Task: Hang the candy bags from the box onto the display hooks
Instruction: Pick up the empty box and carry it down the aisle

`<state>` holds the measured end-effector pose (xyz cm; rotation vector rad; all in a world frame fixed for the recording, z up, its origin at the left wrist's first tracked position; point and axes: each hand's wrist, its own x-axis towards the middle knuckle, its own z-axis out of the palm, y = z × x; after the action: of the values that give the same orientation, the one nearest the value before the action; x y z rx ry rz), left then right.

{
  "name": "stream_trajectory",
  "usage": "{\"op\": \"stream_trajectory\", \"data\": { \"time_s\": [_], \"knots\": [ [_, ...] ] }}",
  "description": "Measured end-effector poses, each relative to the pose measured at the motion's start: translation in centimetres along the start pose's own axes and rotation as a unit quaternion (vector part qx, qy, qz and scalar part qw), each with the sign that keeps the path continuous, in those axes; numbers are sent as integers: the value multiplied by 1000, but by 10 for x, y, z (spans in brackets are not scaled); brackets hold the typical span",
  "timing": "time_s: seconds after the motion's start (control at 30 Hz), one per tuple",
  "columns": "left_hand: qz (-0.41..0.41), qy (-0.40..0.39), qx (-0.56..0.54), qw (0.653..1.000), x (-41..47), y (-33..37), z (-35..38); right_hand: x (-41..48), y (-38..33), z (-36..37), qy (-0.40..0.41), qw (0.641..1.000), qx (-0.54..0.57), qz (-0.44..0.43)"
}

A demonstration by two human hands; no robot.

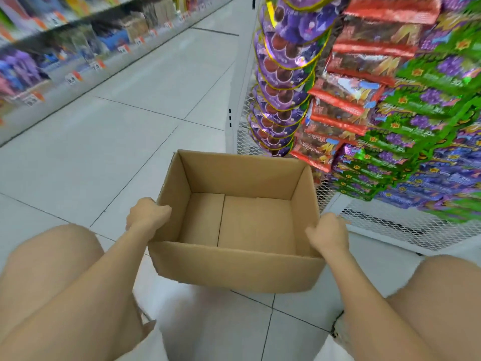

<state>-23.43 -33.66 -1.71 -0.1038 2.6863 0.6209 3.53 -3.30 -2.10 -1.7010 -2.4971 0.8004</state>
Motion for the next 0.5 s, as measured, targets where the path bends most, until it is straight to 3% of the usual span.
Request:
{"op": "stream_trajectory", "data": {
  "time_s": [0.27,0.5],
  "knots": [
    [-50,-38,58,996,33,6,13,26,-33,30,-68,996,-38,50],
    [-58,-24,69,996,26,-6,-82,-17,-102,-12,-120,988,-39,90]
  ]
}}
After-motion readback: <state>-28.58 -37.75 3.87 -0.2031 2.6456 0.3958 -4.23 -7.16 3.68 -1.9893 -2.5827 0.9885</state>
